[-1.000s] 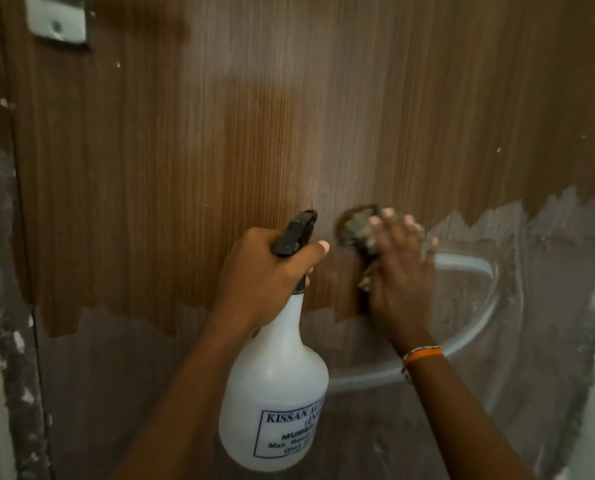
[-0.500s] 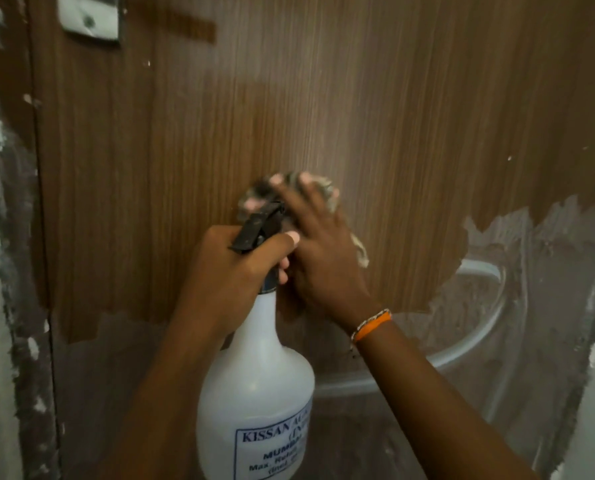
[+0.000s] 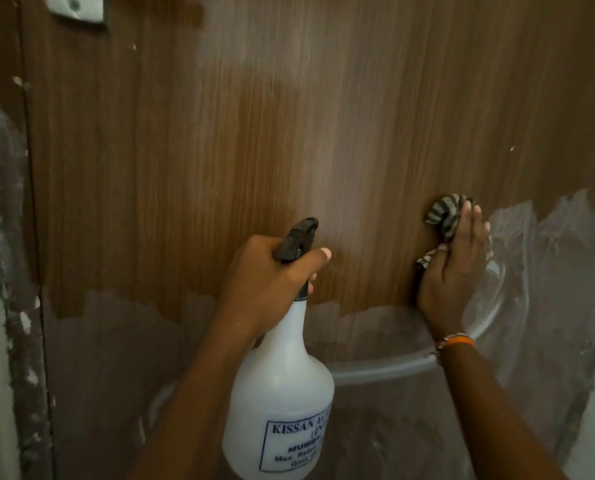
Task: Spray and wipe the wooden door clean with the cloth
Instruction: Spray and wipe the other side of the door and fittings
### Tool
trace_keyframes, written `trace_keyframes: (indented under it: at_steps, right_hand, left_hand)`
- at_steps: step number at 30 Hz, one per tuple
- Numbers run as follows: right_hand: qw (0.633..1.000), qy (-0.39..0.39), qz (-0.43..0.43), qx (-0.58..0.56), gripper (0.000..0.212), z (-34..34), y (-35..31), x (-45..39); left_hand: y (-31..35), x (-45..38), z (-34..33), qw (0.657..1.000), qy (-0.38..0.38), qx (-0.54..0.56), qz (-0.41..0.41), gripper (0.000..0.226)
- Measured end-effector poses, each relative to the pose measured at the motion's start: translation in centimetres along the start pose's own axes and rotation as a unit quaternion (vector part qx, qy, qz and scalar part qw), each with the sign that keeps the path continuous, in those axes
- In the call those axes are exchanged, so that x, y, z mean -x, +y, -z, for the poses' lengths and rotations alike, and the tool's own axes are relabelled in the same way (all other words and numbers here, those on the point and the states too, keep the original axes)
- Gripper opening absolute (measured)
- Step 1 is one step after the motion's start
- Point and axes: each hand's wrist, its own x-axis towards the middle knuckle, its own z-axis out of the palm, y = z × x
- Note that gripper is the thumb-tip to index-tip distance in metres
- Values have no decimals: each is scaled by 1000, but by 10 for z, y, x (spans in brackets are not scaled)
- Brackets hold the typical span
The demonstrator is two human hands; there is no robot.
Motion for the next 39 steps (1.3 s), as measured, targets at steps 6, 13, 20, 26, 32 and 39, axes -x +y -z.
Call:
trace_keyframes:
  at_steps: [6,13,20,26,32,39]
  right_hand:
    - [977,-58,195,72,60,-22,-55,41]
    - [944,-71,313,76,60,-7,0,29]
    - [990,-13,92,106,62,48,140,-13]
    - [994,-3,24,105,63,65,183,-25]
    - [997,43,-11,62,57,52,154,-25]
    - [956,-63,283,43,55,23,53,-41]
  left_hand:
    - [5,-3,-35,1000,3,-3,-4,30]
    - [12,-10,-76,999,8,-20,-34,25]
    - [4,-14,-135,999,-27,-42,-17,29]
    - [4,-21,-189,995,-72,-46,-42,41]
    - [8,-28,-216,989,-36,-130,-60,76]
    - [6,-26,-188,992,57,-85,-69,51]
